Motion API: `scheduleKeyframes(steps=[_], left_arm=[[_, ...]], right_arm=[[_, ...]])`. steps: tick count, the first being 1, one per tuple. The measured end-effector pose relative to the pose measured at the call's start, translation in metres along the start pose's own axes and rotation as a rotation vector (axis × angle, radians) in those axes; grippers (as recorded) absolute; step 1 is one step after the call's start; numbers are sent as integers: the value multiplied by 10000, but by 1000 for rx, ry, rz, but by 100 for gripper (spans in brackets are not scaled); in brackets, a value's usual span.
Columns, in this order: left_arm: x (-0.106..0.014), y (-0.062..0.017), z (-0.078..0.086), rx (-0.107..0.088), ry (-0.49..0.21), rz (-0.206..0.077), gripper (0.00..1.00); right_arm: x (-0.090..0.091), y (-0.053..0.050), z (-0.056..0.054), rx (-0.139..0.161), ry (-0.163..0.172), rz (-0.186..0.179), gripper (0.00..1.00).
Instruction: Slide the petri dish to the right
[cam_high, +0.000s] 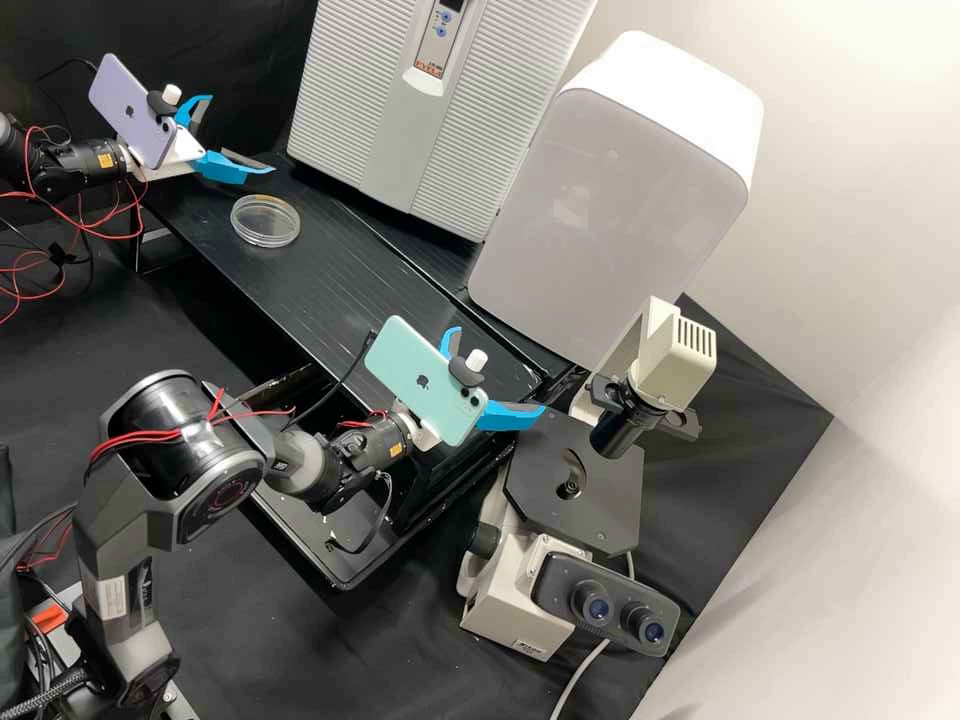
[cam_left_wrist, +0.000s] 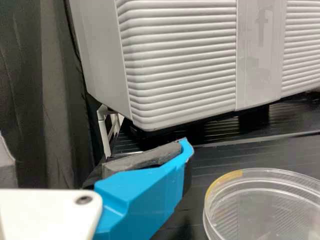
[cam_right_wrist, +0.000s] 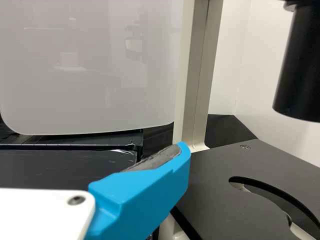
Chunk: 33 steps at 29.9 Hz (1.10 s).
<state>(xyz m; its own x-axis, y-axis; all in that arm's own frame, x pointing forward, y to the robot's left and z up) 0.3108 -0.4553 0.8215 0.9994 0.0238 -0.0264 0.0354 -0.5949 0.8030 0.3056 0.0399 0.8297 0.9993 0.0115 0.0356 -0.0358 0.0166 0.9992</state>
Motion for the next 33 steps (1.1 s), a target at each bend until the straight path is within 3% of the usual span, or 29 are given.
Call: scheduleKeyframes(steps=[12, 16, 22, 29, 33], left_arm=[[0, 0, 0, 0, 0, 0, 100], [0, 0, 0, 0, 0, 0, 100], [0, 0, 0, 0, 0, 0, 100], [0, 0, 0, 0, 0, 0, 100], [0, 0, 0, 0, 0, 0, 100]], right_arm=[[-1, -23, -24, 0, 8, -8, 100], [16, -107, -158, -1, 56, -36, 100], [-36, -378, -458, -24, 174, -146, 100], [-191, -571, -765, -45, 287, -217, 100], [-290, -688, -868, -60, 321, -272, 100]])
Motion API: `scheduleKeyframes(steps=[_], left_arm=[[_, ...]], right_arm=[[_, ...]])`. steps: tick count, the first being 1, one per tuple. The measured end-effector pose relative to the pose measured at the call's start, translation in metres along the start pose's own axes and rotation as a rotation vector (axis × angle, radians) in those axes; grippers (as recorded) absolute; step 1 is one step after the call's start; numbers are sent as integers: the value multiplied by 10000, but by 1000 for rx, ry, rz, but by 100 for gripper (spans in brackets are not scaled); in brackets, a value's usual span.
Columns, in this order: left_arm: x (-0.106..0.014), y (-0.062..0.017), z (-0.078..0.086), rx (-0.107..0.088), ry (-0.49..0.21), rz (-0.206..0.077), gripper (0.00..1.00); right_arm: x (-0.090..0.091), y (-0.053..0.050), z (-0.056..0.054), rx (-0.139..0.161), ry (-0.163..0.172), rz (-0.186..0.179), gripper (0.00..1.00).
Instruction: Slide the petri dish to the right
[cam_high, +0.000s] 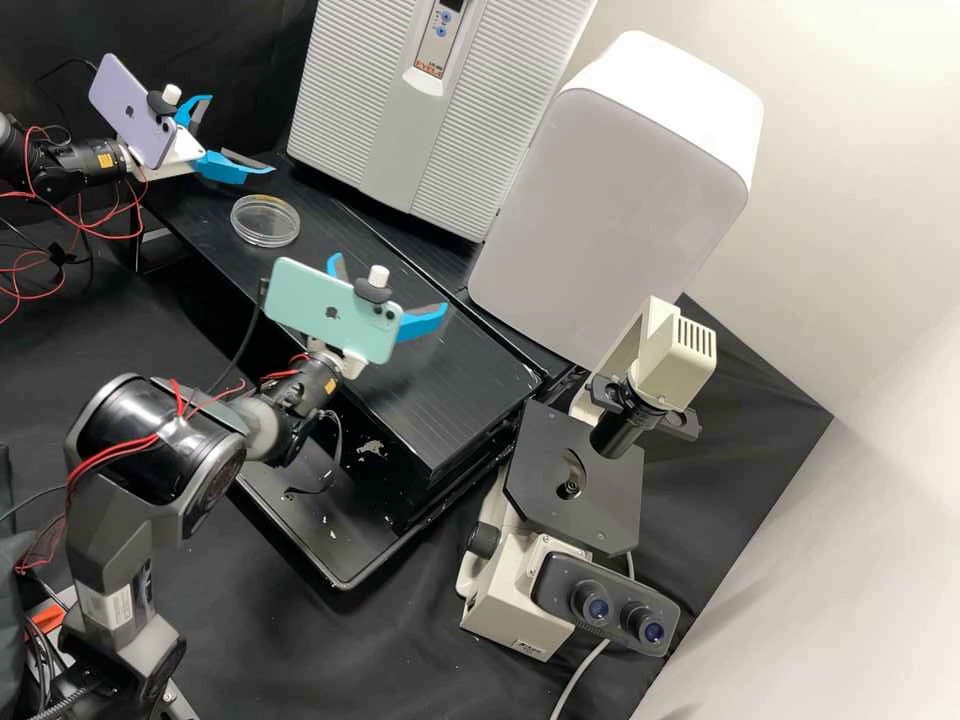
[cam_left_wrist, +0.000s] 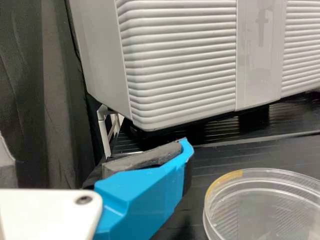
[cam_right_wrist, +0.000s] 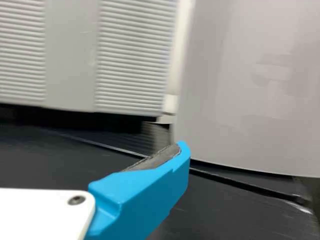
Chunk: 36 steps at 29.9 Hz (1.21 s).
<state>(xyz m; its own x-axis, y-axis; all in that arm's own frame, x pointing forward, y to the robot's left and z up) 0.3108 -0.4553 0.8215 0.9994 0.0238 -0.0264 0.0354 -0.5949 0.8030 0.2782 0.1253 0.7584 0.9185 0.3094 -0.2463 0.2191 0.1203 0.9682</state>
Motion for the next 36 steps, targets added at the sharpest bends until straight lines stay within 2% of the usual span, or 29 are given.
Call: scheduleKeyframes(steps=[3, 9, 13, 16, 20, 26, 29, 30, 31, 36], left_arm=[[0, 0, 0, 0, 0, 0, 100], [0, 0, 0, 0, 0, 0, 100], [0, 0, 0, 0, 0, 0, 100], [0, 0, 0, 0, 0, 0, 100], [0, 0, 0, 0, 0, 0, 100], [0, 0, 0, 0, 0, 0, 100], [0, 0, 0, 0, 0, 0, 100], [0, 0, 0, 0, 0, 0, 100], [0, 0, 0, 0, 0, 0, 100], [0, 0, 0, 0, 0, 0, 100]], right_arm=[[-1, -80, -61, -2, 11, -40, 100], [-2, -171, -103, -6, 5, -101, 100], [-3, -240, -153, -4, 19, -153, 100], [6, -273, -200, 2, 28, -174, 100], [34, -295, -290, 8, 59, -194, 100], [154, -250, -412, 53, 90, -225, 100], [236, -225, -456, 94, 107, -236, 100], [253, -221, -456, 95, 112, -240, 100], [290, -208, -450, 119, 116, -252, 100], [383, -186, -371, 197, 100, -283, 100]])
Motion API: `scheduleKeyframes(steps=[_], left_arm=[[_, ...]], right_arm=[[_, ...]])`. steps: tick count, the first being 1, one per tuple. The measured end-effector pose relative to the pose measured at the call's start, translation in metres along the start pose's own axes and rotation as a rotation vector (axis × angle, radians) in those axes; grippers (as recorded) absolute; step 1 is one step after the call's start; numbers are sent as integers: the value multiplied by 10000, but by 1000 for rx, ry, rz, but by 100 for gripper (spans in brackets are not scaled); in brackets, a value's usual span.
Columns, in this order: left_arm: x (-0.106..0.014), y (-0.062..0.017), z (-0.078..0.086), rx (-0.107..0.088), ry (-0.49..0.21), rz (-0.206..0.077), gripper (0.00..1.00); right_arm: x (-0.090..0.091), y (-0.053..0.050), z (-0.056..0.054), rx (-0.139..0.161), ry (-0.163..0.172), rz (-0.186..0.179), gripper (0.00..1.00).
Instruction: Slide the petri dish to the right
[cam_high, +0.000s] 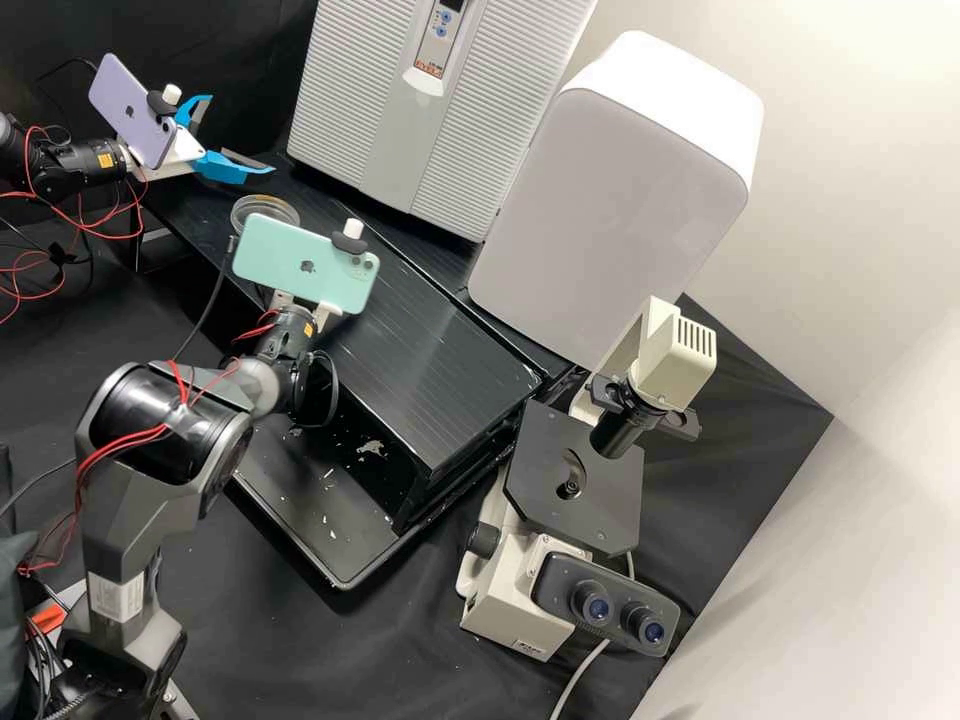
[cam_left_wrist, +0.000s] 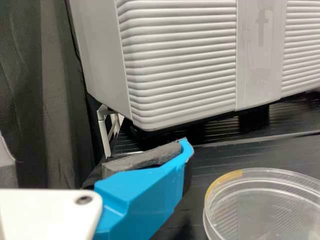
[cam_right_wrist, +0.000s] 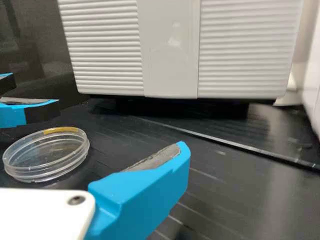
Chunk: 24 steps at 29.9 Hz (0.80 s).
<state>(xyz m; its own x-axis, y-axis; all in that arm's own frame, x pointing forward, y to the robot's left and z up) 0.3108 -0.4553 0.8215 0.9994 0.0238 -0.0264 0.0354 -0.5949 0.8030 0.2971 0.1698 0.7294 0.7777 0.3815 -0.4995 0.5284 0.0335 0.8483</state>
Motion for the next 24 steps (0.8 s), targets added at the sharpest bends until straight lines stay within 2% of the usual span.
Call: scheduleKeyframes(steps=[5, 9, 11, 14, 15, 16, 18, 20, 21, 24], left_arm=[[0, 0, 0, 0, 0, 0, 100], [0, 0, 0, 0, 0, 0, 100], [0, 0, 0, 0, 0, 0, 100], [0, 0, 0, 0, 0, 0, 100], [0, 0, 0, 0, 0, 0, 100], [0, 0, 0, 0, 0, 0, 100], [0, 0, 0, 0, 0, 0, 100], [0, 0, 0, 0, 0, 0, 100], [0, 0, 0, 0, 0, 0, 100], [0, 0, 0, 0, 0, 0, 100]], right_arm=[[75, 27, 74, 66, -22, -31, 100], [124, 14, 84, 53, -38, -46, 100], [143, -4, 78, 14, -62, -46, 100], [182, -25, 41, -49, -95, -26, 100], [197, -29, 22, -78, -106, -15, 100], [221, -33, 2, -129, -118, 0, 100], [260, -40, -29, -179, -129, 18, 100], [289, -58, -52, -220, -154, 33, 100], [296, -69, -60, -259, -163, 32, 100], [322, -85, -117, -326, -167, 30, 100]])
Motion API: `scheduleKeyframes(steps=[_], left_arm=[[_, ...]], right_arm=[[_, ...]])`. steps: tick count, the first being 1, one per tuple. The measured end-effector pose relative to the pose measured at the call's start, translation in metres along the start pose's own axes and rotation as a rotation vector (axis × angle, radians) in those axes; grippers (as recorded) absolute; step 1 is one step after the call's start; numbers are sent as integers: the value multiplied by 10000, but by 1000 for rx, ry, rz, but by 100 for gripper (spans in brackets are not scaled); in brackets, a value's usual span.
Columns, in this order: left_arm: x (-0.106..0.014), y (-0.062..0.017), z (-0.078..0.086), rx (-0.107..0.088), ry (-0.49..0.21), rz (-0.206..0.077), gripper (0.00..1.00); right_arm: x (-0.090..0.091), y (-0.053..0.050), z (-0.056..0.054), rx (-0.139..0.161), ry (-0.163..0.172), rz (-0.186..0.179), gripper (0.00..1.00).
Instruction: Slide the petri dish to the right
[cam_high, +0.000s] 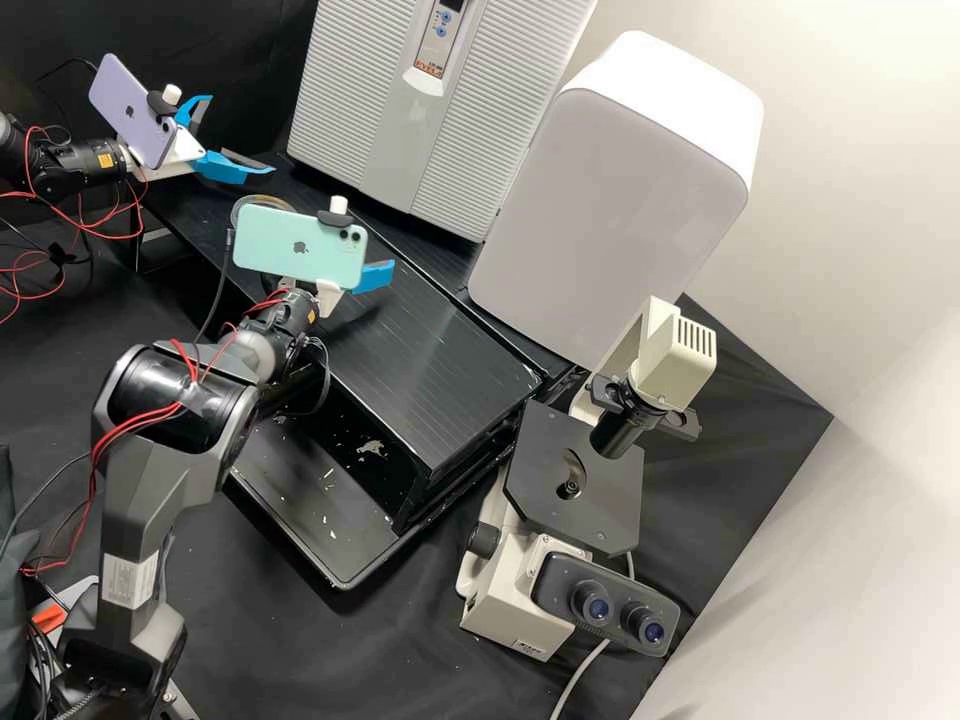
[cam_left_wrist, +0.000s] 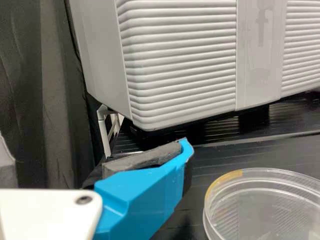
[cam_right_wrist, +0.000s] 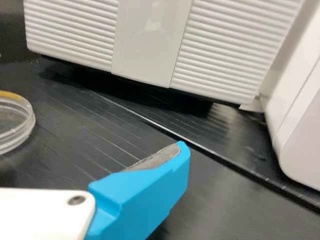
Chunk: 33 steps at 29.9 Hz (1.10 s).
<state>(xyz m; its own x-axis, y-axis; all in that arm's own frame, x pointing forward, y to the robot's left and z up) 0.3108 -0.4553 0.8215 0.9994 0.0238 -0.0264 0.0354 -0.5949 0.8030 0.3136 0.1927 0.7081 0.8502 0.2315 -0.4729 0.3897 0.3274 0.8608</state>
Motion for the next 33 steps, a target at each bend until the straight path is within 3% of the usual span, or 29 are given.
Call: scheduleKeyframes(steps=[1, 4, 12, 14, 22, 33], left_arm=[[0, 0, 0, 0, 0, 0, 100], [0, 0, 0, 0, 0, 0, 100], [0, 0, 0, 0, 0, 0, 100], [0, 0, 0, 0, 0, 0, 100], [0, 0, 0, 0, 0, 0, 100], [0, 0, 0, 0, 0, 0, 100]], right_arm=[[6, 1, -22, -18, 3, -5, 100], [43, 12, -66, -19, 7, -17, 100], [153, 19, -254, 68, 37, -68, 100], [162, 17, -312, 102, 44, -80, 100], [190, 84, -418, 186, 66, -89, 100], [230, 79, -438, 197, 61, -97, 100]])
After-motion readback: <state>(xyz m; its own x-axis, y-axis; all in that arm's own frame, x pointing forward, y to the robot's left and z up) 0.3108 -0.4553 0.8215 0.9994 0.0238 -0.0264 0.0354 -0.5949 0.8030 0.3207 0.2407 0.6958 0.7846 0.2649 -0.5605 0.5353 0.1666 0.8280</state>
